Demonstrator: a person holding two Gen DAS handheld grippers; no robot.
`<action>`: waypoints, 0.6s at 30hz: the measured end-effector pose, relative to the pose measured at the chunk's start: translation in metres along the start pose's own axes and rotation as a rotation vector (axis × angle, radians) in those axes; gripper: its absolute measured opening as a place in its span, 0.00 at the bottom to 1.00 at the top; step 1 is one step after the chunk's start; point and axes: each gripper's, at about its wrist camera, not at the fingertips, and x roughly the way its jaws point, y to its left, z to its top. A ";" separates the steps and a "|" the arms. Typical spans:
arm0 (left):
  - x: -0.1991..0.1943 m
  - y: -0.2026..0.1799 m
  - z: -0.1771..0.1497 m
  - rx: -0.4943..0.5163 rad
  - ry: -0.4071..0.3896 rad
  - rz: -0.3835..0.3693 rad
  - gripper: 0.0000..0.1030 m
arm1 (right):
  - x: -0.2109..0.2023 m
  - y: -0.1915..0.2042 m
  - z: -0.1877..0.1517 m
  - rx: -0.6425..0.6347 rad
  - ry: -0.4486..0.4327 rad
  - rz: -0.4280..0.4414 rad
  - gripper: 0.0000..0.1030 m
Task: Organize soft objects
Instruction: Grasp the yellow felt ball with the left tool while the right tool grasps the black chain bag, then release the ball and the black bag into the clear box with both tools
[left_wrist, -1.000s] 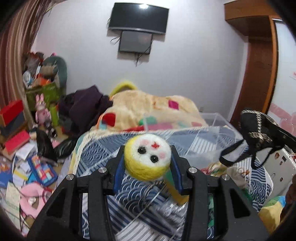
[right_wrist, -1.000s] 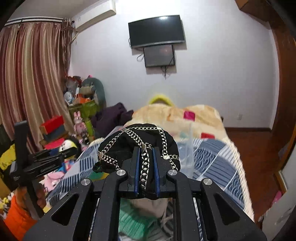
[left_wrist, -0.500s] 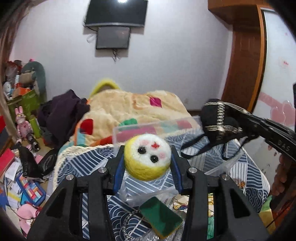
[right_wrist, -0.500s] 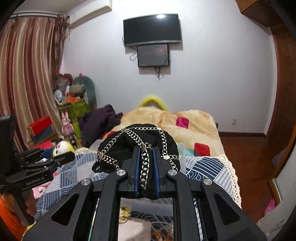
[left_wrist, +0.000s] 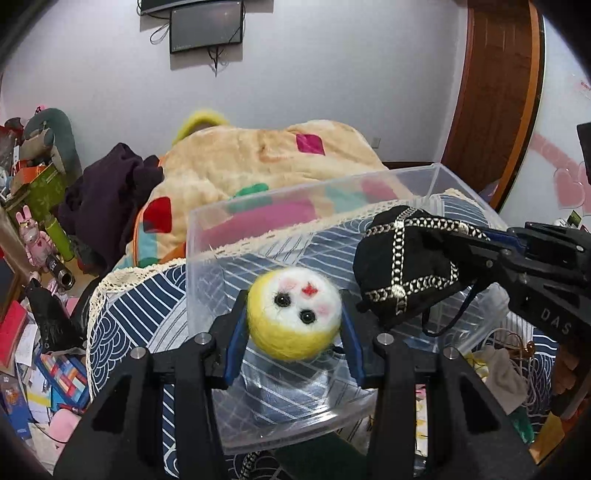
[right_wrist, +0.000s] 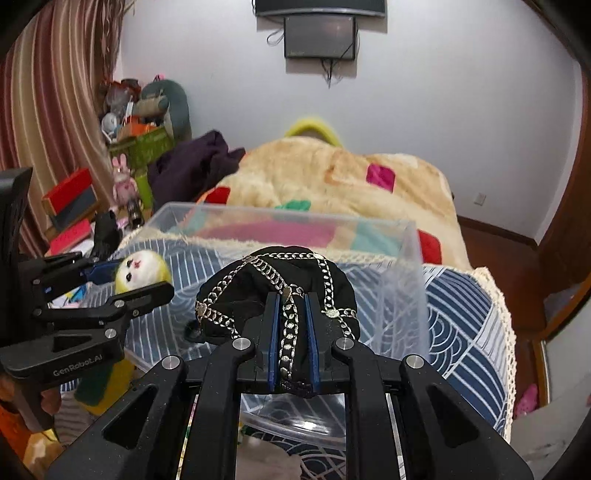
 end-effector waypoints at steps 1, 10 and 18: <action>0.001 0.000 -0.001 0.000 0.004 -0.006 0.43 | 0.000 0.000 -0.002 -0.003 0.005 -0.001 0.14; -0.011 -0.003 -0.001 0.015 -0.024 -0.010 0.47 | -0.018 0.003 0.002 -0.016 -0.040 0.004 0.21; -0.055 -0.005 -0.002 0.011 -0.126 0.000 0.70 | -0.062 0.007 0.003 -0.018 -0.157 -0.002 0.42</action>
